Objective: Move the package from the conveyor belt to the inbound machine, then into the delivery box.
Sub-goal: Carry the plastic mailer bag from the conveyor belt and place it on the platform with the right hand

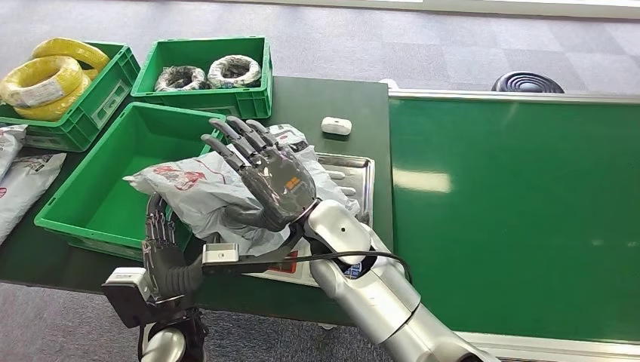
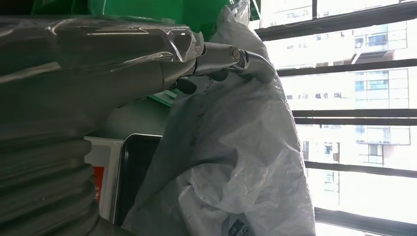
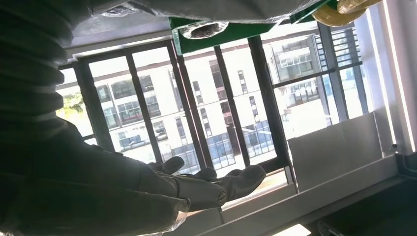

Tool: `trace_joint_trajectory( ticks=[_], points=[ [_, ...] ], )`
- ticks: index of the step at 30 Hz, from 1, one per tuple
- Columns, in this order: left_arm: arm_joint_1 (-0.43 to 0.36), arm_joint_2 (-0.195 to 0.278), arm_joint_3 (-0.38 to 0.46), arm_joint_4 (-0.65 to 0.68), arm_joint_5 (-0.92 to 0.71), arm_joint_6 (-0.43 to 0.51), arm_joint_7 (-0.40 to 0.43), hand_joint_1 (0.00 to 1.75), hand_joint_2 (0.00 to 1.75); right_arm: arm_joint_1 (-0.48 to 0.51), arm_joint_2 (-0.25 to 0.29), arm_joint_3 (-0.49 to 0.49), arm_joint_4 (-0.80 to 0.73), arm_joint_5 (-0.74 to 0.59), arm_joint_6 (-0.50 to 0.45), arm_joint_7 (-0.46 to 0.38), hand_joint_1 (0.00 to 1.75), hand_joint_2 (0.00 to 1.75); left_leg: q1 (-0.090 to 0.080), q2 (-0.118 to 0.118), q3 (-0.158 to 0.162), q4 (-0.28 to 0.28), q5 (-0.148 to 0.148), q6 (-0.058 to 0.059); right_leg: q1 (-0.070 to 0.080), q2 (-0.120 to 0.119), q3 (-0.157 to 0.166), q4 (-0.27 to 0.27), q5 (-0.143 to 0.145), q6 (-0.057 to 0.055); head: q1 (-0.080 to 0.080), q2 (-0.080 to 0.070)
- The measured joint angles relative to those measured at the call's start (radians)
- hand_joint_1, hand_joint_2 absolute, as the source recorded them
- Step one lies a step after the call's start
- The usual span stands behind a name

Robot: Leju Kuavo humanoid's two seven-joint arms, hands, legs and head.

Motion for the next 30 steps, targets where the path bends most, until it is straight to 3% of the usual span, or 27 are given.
trace_joint_trajectory(
  ticks=[7,13,15,18,21,23,26,30],
  points=[
    [-0.002,-0.007,0.005,0.000,-0.002,-0.008,0.000,0.00,1.75,0.002,-0.008,-0.013,-0.012,0.023,-0.034,0.006,0.00,0.00,0.000,0.000,0.000,0.000,0.000,0.000,0.000,0.000,0.000,0.000,0.000,0.000,0.000,0.000],
    [-0.003,-0.007,0.016,-0.011,-0.016,-0.001,0.000,0.00,1.75,0.013,-0.019,-0.055,-0.078,0.078,-0.198,0.051,0.00,0.00,0.000,0.000,0.000,0.000,0.000,0.000,0.000,0.000,0.000,0.000,0.000,0.000,0.000,0.000],
    [-0.003,-0.006,0.018,-0.024,-0.031,0.014,0.000,0.00,1.75,0.025,-0.023,-0.087,-0.120,0.090,-0.295,0.062,0.00,0.00,0.000,0.000,0.000,0.000,0.000,0.000,0.000,0.000,0.000,0.000,0.000,0.000,0.000,0.000],
    [-0.004,0.001,0.020,-0.078,-0.069,0.070,0.000,0.00,1.75,0.069,-0.014,-0.207,-0.238,0.006,-0.429,-0.048,0.00,0.00,0.000,-0.001,0.000,0.000,0.000,0.000,0.000,-0.001,0.000,0.000,0.000,0.000,0.000,0.000],
    [-0.031,0.029,0.006,-0.190,-0.129,0.205,0.000,0.00,1.75,0.139,0.022,-0.375,-0.353,-0.214,-0.446,-0.266,0.00,0.00,0.000,-0.001,0.000,0.000,0.000,0.000,0.000,-0.001,0.000,0.000,0.000,0.000,0.000,0.000],
    [-0.077,0.054,-0.008,-0.269,-0.158,0.284,-0.001,0.00,1.75,0.189,0.046,-0.466,-0.420,-0.329,-0.446,-0.353,0.00,0.00,0.000,-0.002,0.000,0.000,0.000,0.000,0.000,-0.002,0.000,0.000,0.000,0.000,0.000,0.000],
    [-0.162,0.073,-0.016,-0.341,-0.170,0.310,-0.001,0.00,1.75,0.251,0.073,-0.545,-0.498,-0.400,-0.446,-0.382,0.00,0.00,0.000,-0.001,0.001,0.000,0.000,0.000,0.000,-0.001,0.001,0.000,0.000,0.000,0.000,0.000],
    [-0.349,0.075,-0.001,-0.355,-0.177,0.310,0.037,0.00,1.75,0.333,0.094,-0.585,-0.556,-0.479,-0.446,-0.384,0.00,0.00,0.000,-0.002,0.002,0.000,0.001,-0.001,0.000,-0.002,0.002,0.000,0.000,0.000,0.000,0.000]
  ],
)
